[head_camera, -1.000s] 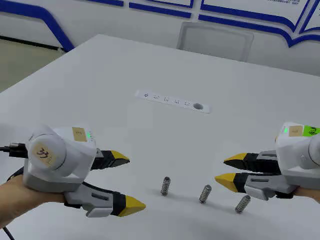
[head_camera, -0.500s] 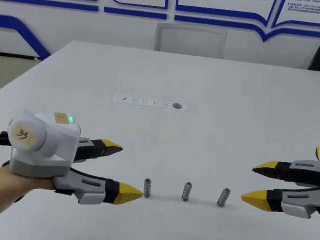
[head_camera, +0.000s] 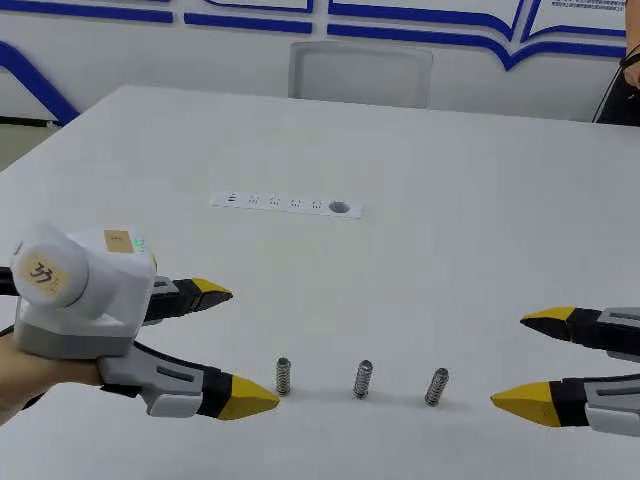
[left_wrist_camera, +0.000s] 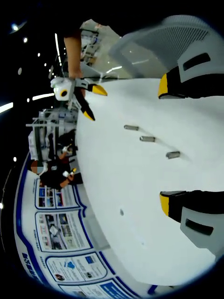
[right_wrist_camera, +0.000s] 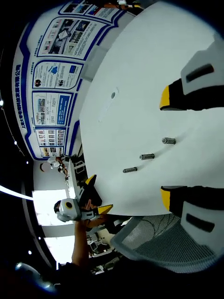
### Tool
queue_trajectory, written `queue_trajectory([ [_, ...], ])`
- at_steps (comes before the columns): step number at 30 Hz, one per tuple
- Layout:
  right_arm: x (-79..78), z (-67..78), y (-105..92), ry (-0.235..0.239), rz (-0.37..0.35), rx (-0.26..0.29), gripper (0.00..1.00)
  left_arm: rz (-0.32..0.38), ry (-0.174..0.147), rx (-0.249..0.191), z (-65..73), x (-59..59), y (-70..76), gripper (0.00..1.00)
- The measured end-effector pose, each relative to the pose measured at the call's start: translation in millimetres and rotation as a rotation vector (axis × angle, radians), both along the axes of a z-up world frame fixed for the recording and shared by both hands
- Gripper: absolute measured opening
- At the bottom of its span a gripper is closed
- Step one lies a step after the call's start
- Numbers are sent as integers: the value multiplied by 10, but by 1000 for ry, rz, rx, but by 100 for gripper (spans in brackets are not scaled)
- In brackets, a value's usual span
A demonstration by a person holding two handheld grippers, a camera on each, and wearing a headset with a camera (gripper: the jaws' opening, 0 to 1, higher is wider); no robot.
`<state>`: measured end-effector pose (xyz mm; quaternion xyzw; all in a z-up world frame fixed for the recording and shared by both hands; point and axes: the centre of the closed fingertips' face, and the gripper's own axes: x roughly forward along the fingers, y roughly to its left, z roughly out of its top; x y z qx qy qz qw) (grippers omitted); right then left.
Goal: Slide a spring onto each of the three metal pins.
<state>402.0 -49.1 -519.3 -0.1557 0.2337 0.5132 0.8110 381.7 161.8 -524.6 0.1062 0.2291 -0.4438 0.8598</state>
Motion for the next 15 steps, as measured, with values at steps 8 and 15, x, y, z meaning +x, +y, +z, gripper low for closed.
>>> queue_trajectory([
  [8,-39,-35,7,-9,24,-26,74,8,-14,-44,97,25,-38,82],
  [15,-33,4,15,-16,17,-27,76,3,-9,-24,70,22,-23,82],
])
